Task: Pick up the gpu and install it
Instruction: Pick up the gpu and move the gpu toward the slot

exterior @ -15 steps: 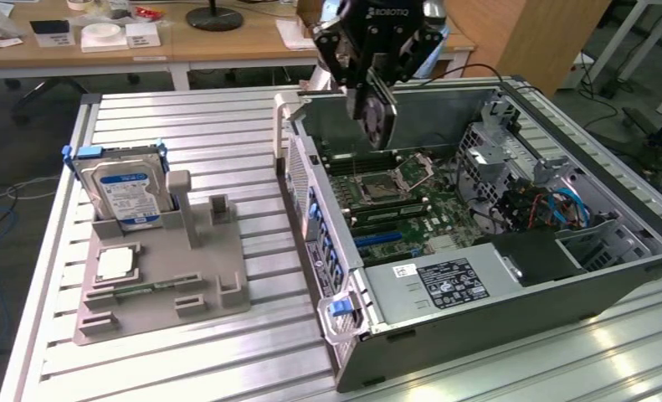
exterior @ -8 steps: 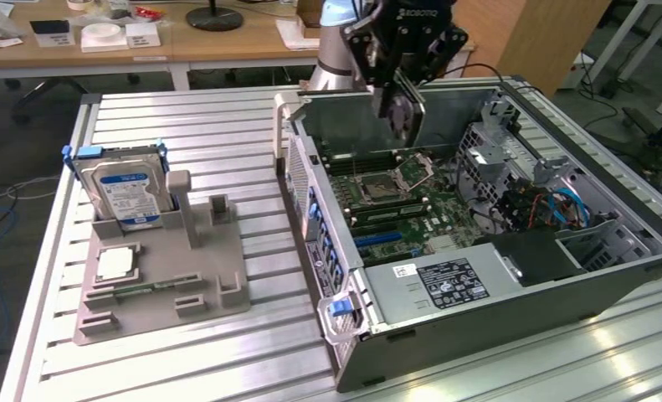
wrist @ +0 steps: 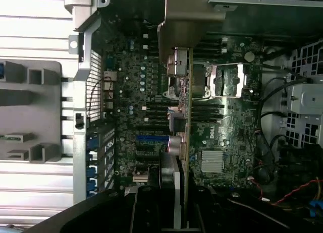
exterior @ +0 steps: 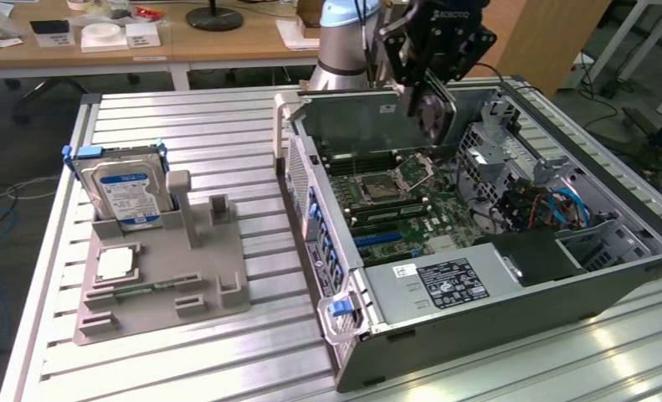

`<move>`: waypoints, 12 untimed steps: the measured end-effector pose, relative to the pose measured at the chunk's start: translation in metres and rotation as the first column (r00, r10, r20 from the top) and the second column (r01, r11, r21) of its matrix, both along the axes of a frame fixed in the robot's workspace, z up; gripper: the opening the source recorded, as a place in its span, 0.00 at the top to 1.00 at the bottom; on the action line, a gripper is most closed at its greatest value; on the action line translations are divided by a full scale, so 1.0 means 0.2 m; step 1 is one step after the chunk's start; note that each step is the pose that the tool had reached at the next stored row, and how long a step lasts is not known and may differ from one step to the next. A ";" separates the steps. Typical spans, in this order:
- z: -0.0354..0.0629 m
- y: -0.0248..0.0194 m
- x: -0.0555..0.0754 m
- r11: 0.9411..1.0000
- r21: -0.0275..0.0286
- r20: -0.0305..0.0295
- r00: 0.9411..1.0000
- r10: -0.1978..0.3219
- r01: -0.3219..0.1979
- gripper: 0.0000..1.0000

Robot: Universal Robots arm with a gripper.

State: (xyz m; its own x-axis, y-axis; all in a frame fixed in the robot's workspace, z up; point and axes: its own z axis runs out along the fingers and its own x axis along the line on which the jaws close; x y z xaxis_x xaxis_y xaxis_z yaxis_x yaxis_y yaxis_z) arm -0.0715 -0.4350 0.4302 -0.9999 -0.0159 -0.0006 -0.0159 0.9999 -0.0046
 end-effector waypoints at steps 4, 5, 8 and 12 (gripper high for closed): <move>-0.003 0.000 0.09 1.000 0.000 0.000 1.000 0.000 0.000 0.72; -0.003 0.000 0.11 1.000 0.000 0.000 1.000 0.000 0.000 0.72; -0.003 0.000 0.13 1.000 0.000 0.000 1.000 0.000 0.000 0.72; -0.004 0.000 0.13 1.000 0.000 0.000 1.000 0.000 0.000 0.72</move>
